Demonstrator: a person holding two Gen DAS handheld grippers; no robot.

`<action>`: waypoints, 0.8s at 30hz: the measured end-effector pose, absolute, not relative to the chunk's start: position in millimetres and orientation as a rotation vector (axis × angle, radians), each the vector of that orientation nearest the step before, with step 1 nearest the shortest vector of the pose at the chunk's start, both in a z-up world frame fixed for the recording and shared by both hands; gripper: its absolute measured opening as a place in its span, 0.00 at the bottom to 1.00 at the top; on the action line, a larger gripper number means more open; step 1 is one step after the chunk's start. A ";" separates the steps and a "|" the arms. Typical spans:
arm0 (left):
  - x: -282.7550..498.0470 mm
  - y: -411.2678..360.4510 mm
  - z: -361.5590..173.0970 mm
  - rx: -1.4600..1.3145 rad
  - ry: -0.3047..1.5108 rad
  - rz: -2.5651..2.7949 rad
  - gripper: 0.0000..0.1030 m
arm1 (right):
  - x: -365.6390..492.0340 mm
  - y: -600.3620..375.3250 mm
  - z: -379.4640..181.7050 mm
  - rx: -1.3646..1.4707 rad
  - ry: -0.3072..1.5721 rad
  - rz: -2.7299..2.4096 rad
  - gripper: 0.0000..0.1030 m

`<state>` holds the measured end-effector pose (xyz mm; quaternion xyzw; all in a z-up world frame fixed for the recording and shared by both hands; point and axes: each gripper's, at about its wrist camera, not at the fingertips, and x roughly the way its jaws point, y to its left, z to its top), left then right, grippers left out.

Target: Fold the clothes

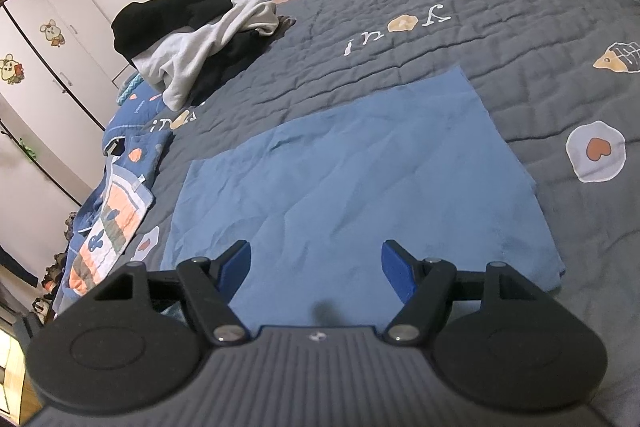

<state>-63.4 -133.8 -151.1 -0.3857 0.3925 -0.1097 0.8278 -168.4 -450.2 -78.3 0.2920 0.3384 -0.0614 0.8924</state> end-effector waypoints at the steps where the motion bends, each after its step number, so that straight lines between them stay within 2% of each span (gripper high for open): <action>1: -64.3 -133.4 -147.2 -0.816 0.817 -0.231 0.15 | -168.8 -450.6 -78.3 0.607 0.703 -0.127 0.69; 6: -64.8 -133.6 -140.0 -0.835 0.787 -0.229 0.15 | -173.1 -457.6 -77.3 0.623 0.695 -0.136 0.69; 7: -63.9 -134.9 -142.0 -0.841 0.801 -0.229 0.17 | -174.0 -459.3 -77.5 0.627 0.694 -0.139 0.69; 9: -61.7 -138.3 -147.6 -0.853 0.835 -0.229 0.32 | -175.0 -462.4 -79.6 0.635 0.695 -0.144 0.69; 10: -61.2 -140.3 -149.8 -0.853 0.846 -0.231 0.32 | -175.0 -464.1 -82.2 0.637 0.700 -0.146 0.69; 12: -60.9 -145.8 -148.6 -0.820 0.833 -0.240 0.26 | -174.5 -466.1 -87.5 0.632 0.712 -0.157 0.69; 14: -62.6 -152.0 -137.2 -0.746 0.789 -0.248 0.09 | -175.7 -469.3 -91.0 0.628 0.723 -0.173 0.69; 17: -65.9 -166.3 -112.8 -0.613 0.707 -0.294 0.05 | -182.4 -477.6 -89.0 0.653 0.708 -0.183 0.69; 24: -86.0 -230.0 -59.5 -0.265 0.543 -0.520 0.05 | -205.4 -510.8 -74.0 0.738 0.623 -0.234 0.69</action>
